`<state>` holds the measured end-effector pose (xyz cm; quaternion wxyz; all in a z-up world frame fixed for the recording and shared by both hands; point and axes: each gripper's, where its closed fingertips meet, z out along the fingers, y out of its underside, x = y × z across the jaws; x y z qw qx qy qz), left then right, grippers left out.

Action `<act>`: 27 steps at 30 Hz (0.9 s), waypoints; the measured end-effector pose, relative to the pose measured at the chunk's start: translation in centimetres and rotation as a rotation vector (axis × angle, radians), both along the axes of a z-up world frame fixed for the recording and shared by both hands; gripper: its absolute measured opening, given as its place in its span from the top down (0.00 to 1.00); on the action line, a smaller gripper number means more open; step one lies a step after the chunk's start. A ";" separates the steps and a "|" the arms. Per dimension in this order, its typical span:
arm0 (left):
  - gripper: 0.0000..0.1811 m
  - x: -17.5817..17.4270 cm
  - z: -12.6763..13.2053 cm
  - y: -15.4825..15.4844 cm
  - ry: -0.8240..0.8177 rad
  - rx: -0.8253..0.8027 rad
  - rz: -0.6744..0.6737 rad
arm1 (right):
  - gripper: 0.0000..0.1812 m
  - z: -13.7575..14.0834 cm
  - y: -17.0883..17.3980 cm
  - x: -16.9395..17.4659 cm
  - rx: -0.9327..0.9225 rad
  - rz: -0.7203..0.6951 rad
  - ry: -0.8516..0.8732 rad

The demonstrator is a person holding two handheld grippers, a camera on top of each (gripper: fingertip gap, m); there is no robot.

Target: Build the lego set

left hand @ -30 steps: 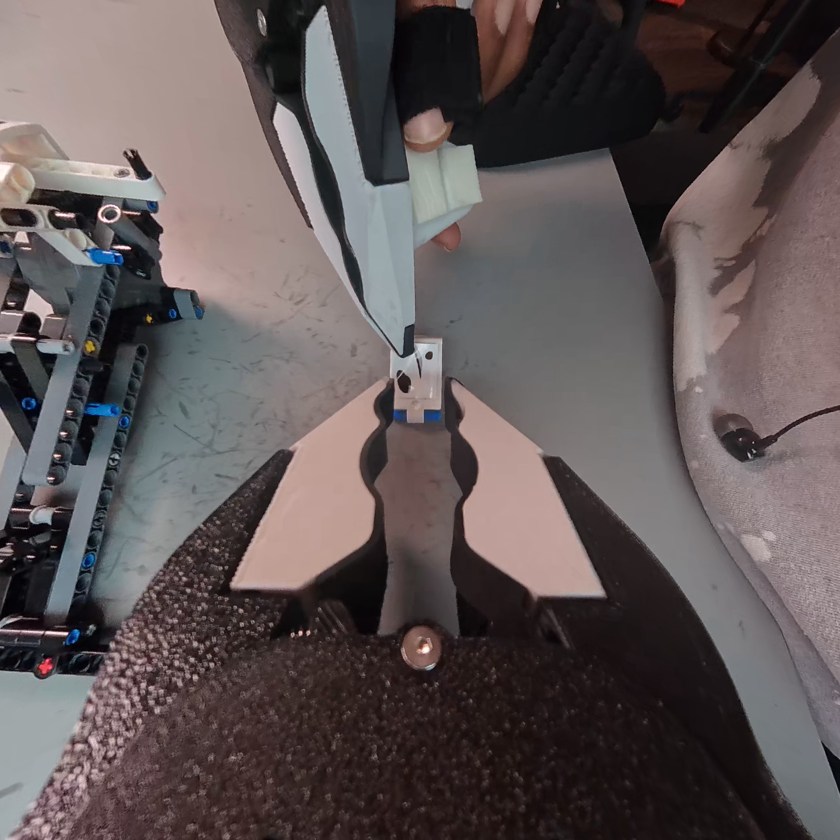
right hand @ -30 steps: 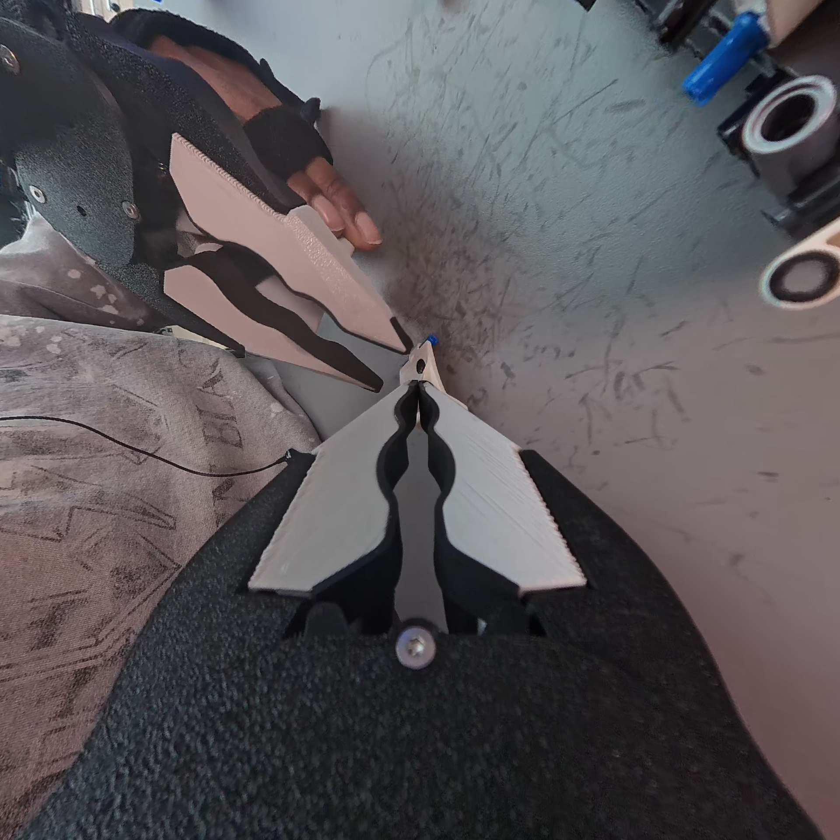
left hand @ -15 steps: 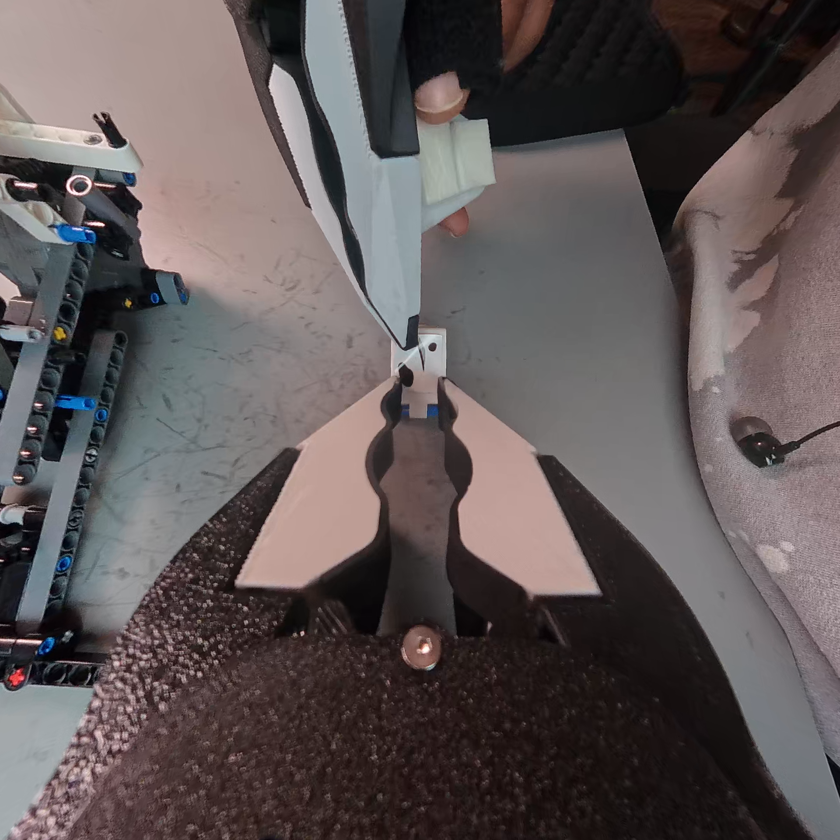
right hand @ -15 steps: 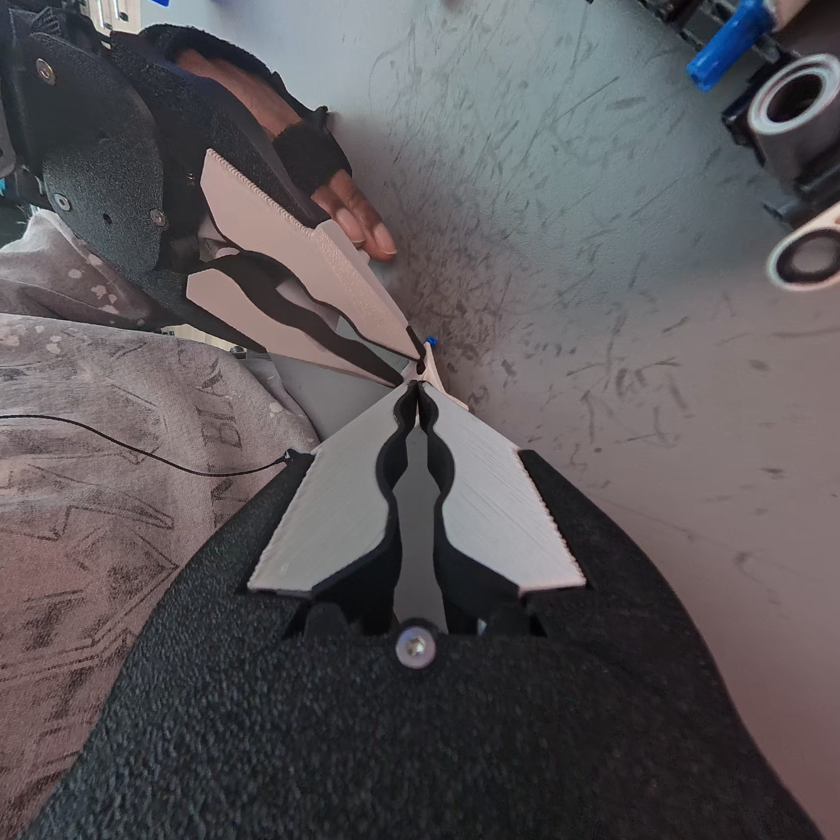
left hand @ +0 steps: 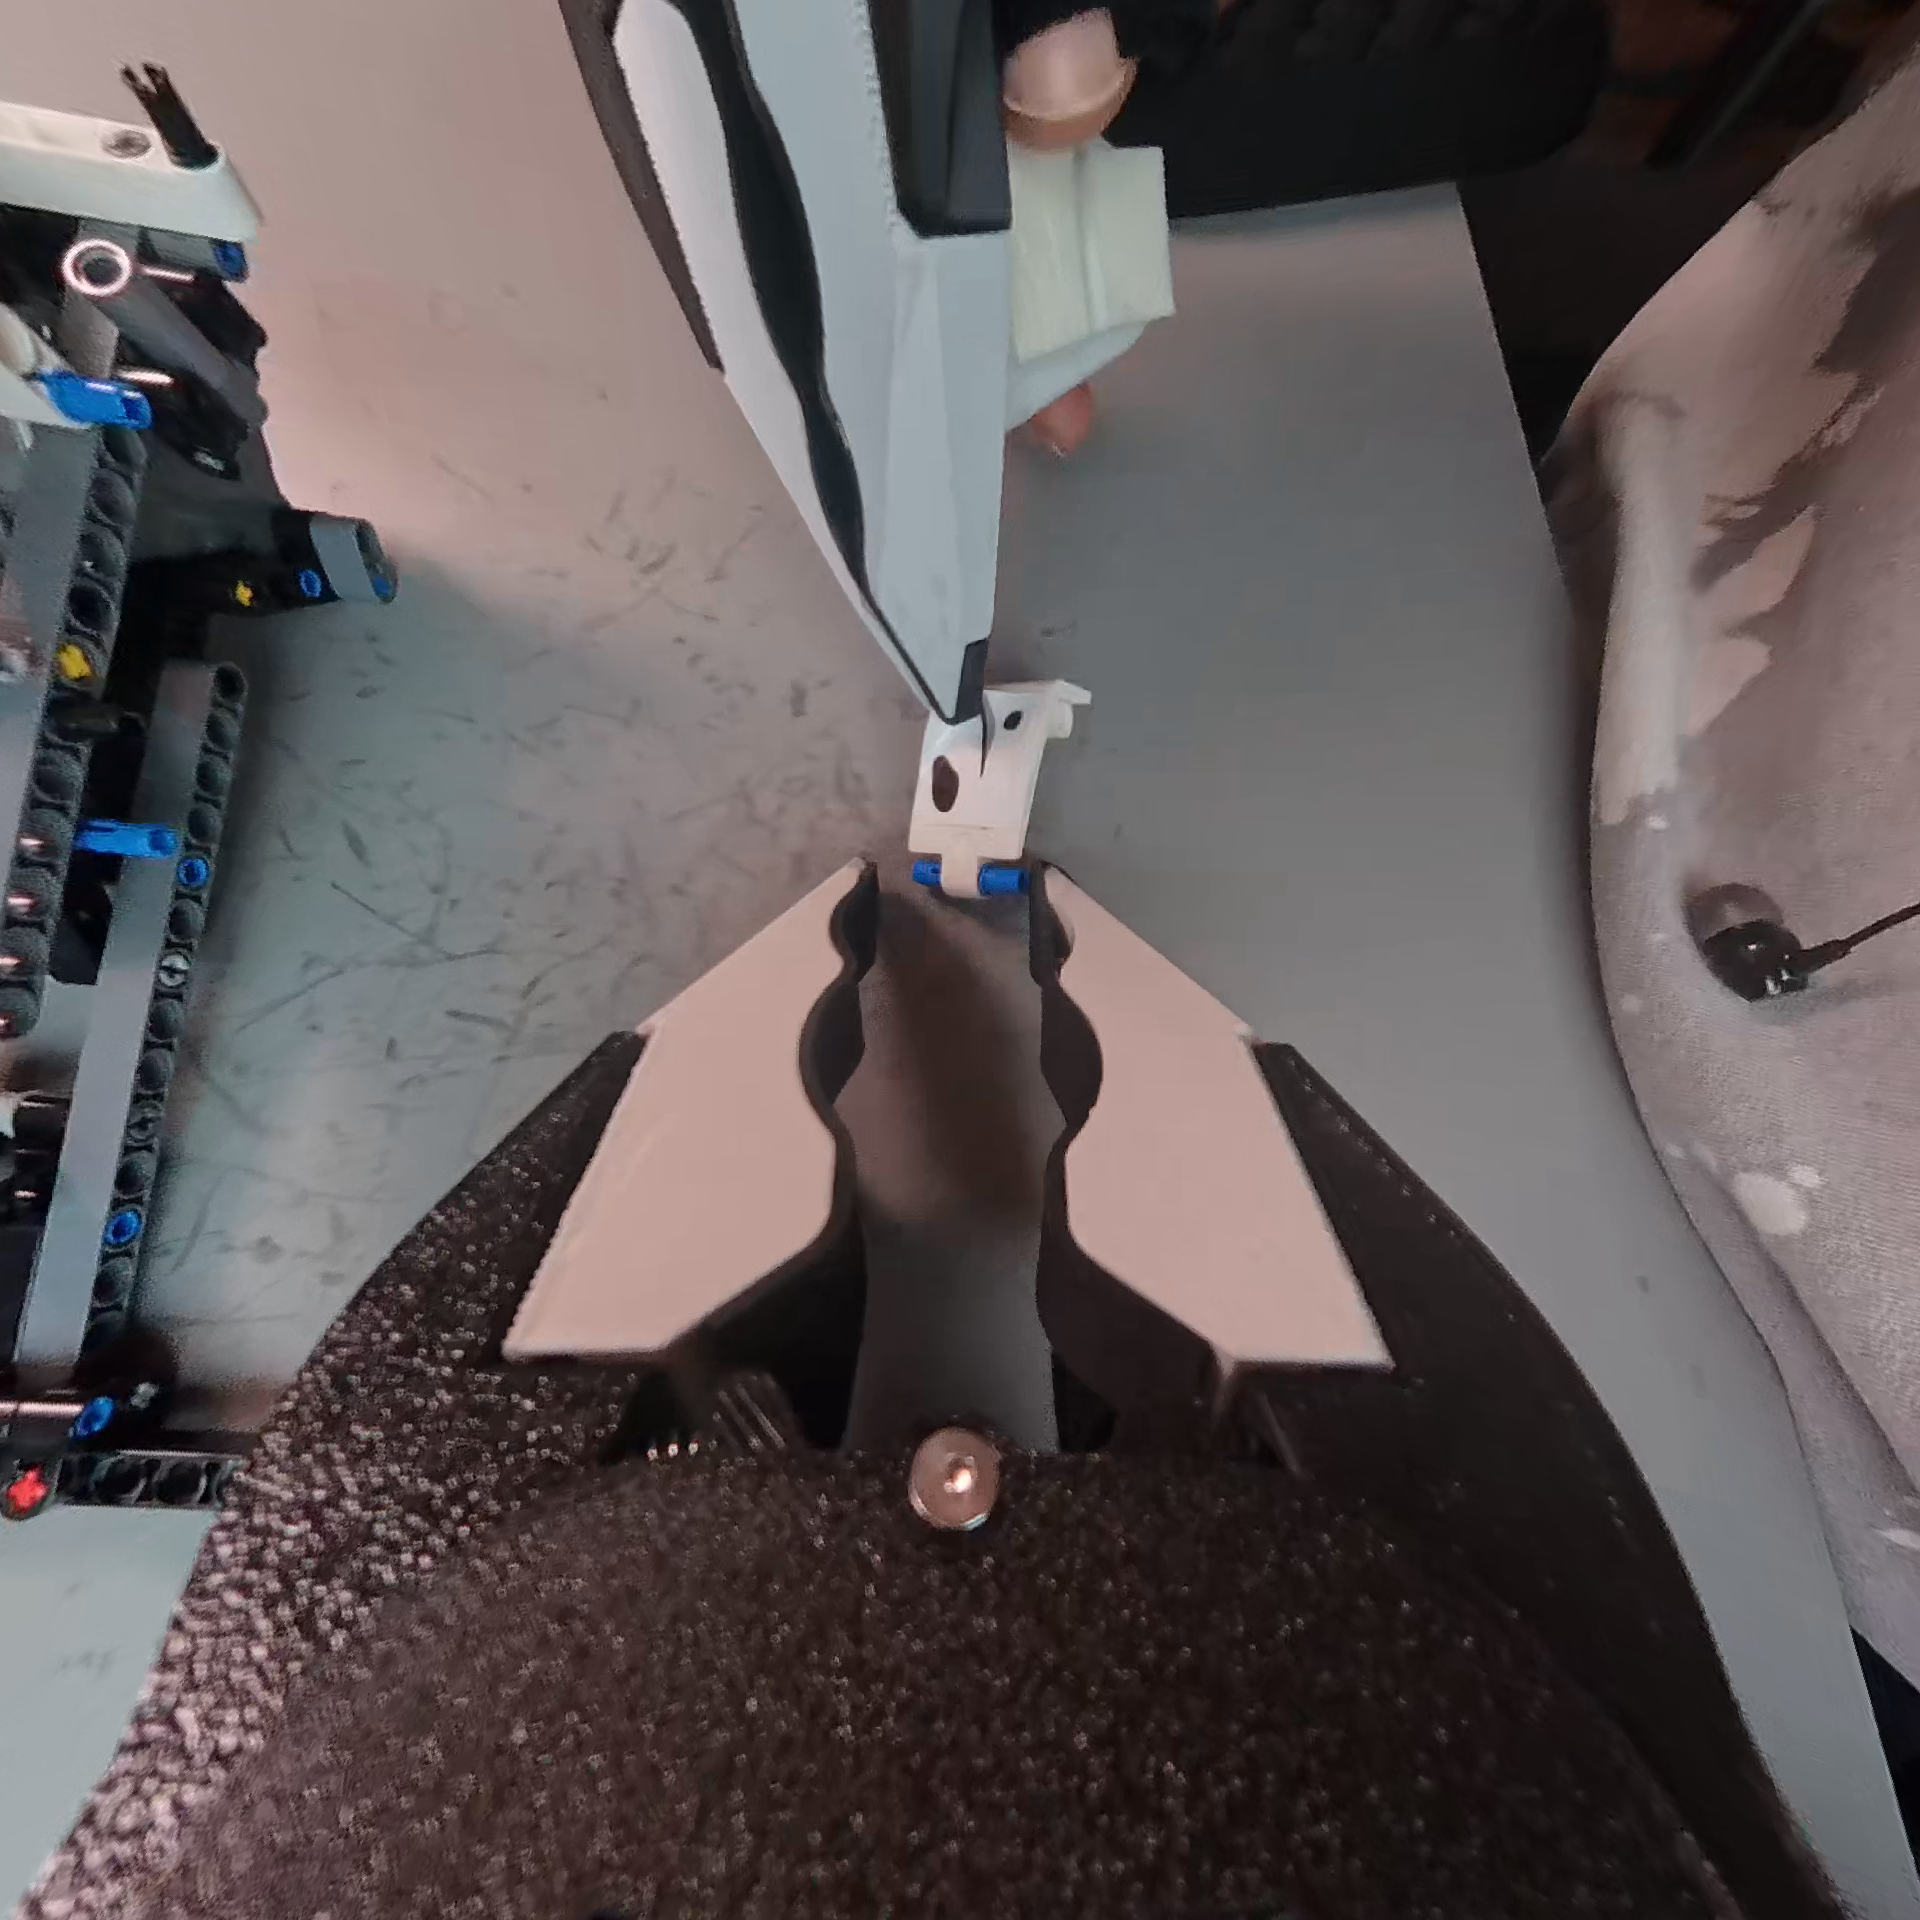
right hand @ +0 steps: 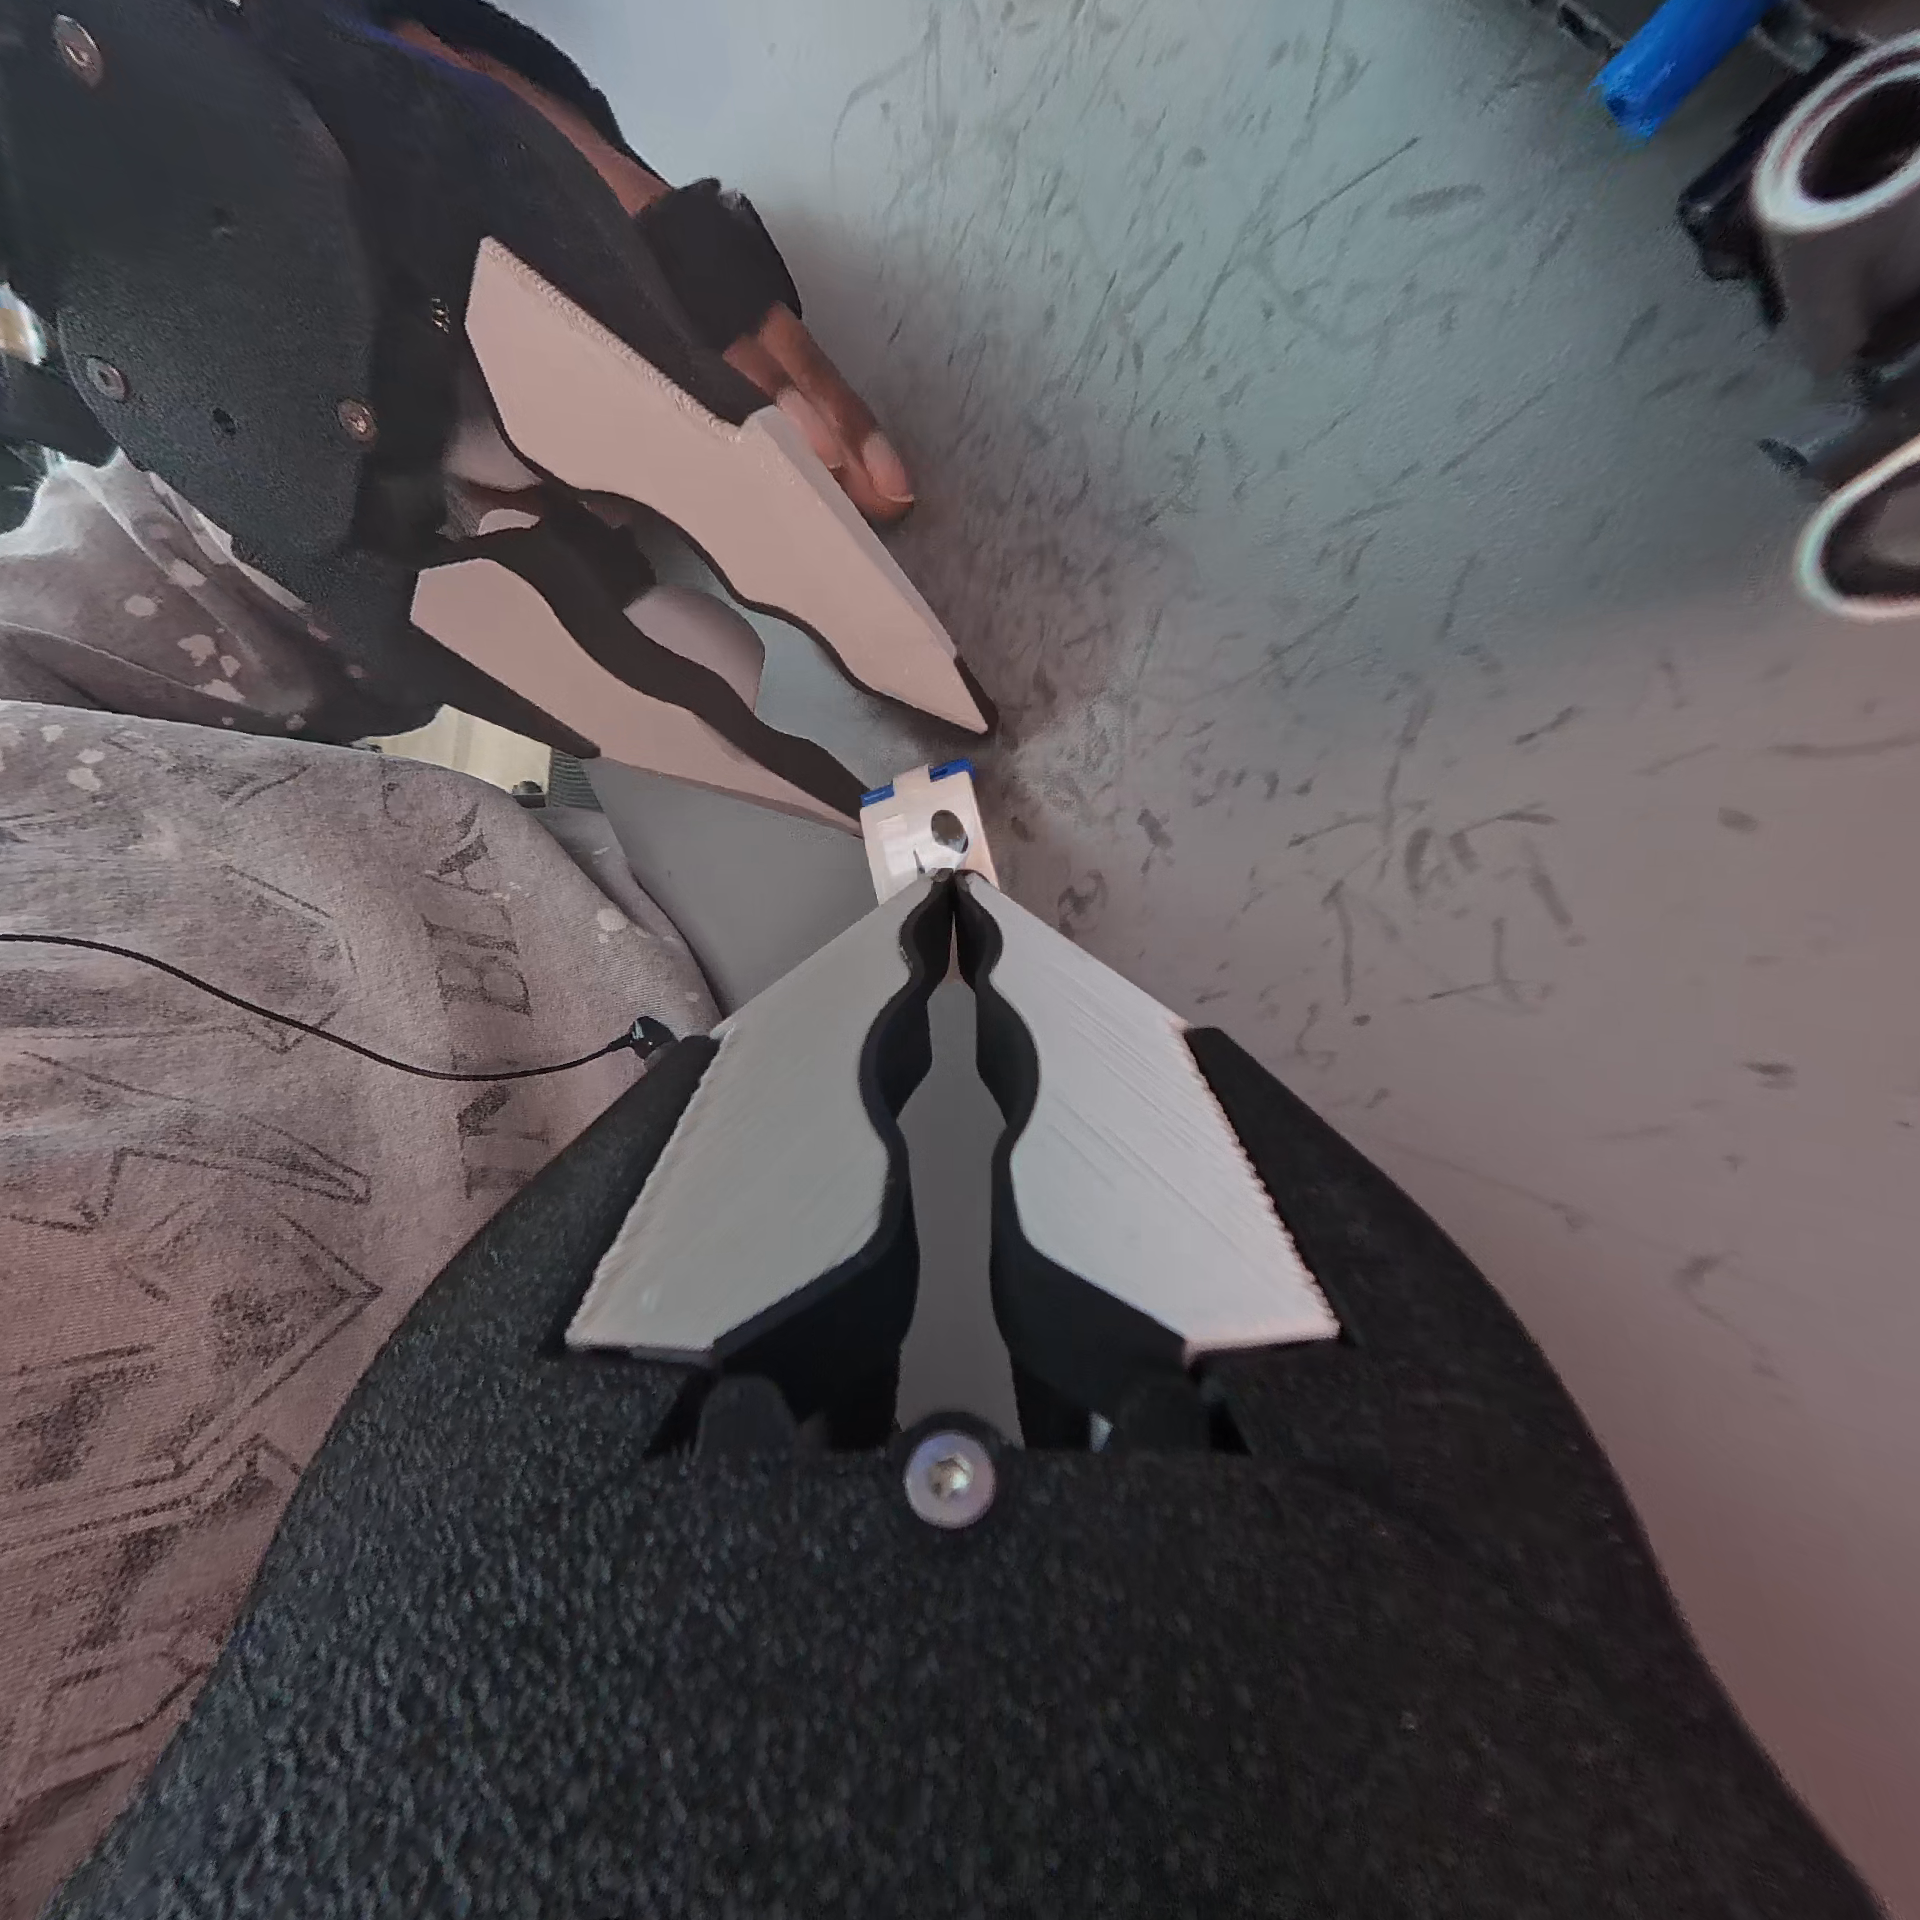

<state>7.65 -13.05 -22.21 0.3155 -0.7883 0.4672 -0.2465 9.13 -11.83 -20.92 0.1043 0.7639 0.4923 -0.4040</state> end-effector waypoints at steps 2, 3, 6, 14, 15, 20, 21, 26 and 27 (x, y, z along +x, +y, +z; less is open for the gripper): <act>0.85 0.1 0.5 -0.1 -0.032 -0.016 0.000 | 1.00 0.1 -0.2 -0.1 -0.010 -0.004 0.007; 0.85 0.2 0.8 -0.1 -0.050 -0.020 0.000 | 1.00 0.2 -0.1 -0.1 -0.004 -0.002 0.012; 0.82 0.3 0.7 -0.2 -0.056 -0.029 -0.005 | 1.00 0.6 0.0 -0.2 -0.007 -0.008 0.027; 0.74 1.2 0.6 -0.5 -0.069 -0.068 -0.016 | 1.00 0.6 -0.5 -0.2 -0.002 0.011 0.037; 0.74 1.4 0.5 -0.5 -0.061 -0.070 -0.019 | 1.00 0.7 -0.6 -0.3 0.001 0.014 0.038; 0.86 1.8 -0.2 -0.5 0.001 -0.029 -0.025 | 1.00 0.7 -0.7 -0.3 0.039 0.042 0.042; 0.86 1.8 -0.3 -0.5 0.004 -0.022 -0.027 | 1.00 0.6 -0.8 -0.2 0.053 0.052 0.042; 0.86 1.9 -0.3 -0.6 0.015 0.013 -0.046 | 0.99 0.6 -1.0 0.1 0.123 0.114 0.078; 0.86 2.0 -0.3 -0.6 0.015 0.016 -0.049 | 0.98 0.7 -1.1 0.1 0.143 0.135 0.087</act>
